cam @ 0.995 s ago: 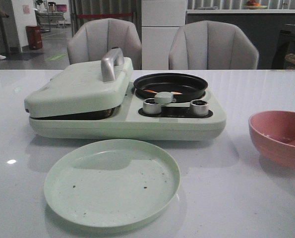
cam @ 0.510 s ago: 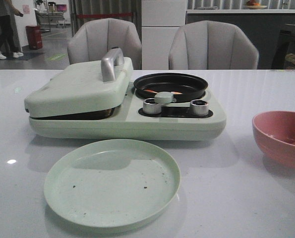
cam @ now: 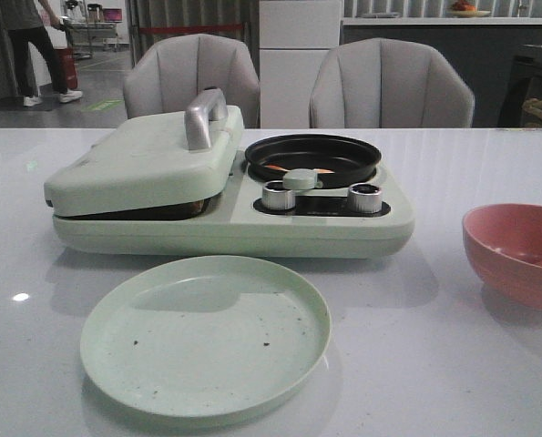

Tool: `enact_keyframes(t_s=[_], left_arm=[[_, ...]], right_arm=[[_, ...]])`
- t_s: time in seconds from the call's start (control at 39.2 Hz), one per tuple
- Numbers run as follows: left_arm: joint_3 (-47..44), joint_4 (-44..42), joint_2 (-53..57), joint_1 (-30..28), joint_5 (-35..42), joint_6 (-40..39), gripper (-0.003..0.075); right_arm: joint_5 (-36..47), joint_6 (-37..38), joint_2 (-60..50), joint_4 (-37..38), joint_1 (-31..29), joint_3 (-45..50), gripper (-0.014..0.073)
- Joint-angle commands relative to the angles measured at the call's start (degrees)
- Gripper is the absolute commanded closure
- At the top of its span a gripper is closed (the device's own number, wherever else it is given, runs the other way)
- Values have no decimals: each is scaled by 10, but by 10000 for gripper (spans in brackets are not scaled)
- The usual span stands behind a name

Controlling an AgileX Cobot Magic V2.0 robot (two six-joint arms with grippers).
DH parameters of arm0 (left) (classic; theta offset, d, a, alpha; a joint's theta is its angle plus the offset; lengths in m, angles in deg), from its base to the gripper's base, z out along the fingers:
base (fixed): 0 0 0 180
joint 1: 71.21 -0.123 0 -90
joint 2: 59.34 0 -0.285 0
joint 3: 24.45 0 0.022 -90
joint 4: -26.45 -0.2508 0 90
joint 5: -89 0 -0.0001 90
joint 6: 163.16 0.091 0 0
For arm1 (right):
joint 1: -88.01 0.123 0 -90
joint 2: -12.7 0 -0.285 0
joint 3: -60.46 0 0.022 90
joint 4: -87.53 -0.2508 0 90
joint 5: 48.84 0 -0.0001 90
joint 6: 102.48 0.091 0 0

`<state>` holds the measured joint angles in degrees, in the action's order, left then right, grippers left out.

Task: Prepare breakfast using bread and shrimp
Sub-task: 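Open the right gripper and withdraw it from the bowl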

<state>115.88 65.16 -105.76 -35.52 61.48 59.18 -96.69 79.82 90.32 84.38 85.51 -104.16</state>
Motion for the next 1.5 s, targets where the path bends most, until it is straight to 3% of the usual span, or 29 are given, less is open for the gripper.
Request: enact_keyframes(t_s=[0.0,0.26,0.54,0.77,0.87,1.17,1.33,1.48], left_arm=[[17,18,-1,4,39,1,621],[17,18,-1,4,39,1,621],[17,18,-1,4,39,1,621],[17,18,-1,4,39,1,621],[17,18,-1,4,39,1,621],[17,18,-1,4,39,1,621],[17,15,-1,0,41,-5,620],[15,12,-1,-31,80,-78,617]], right_arm=[[11,-23,-67,2,33,-13,50],[20,-40,-209,6,78,74,51],[-3,-54,-362,-1,79,190,51],[-4,-53,-420,2,79,241,68],[-8,-53,-423,3,79,245,155],[-10,-53,-423,2,79,245,573],[-10,-53,-423,2,79,245,578],[-14,-53,-423,2,79,245,578]])
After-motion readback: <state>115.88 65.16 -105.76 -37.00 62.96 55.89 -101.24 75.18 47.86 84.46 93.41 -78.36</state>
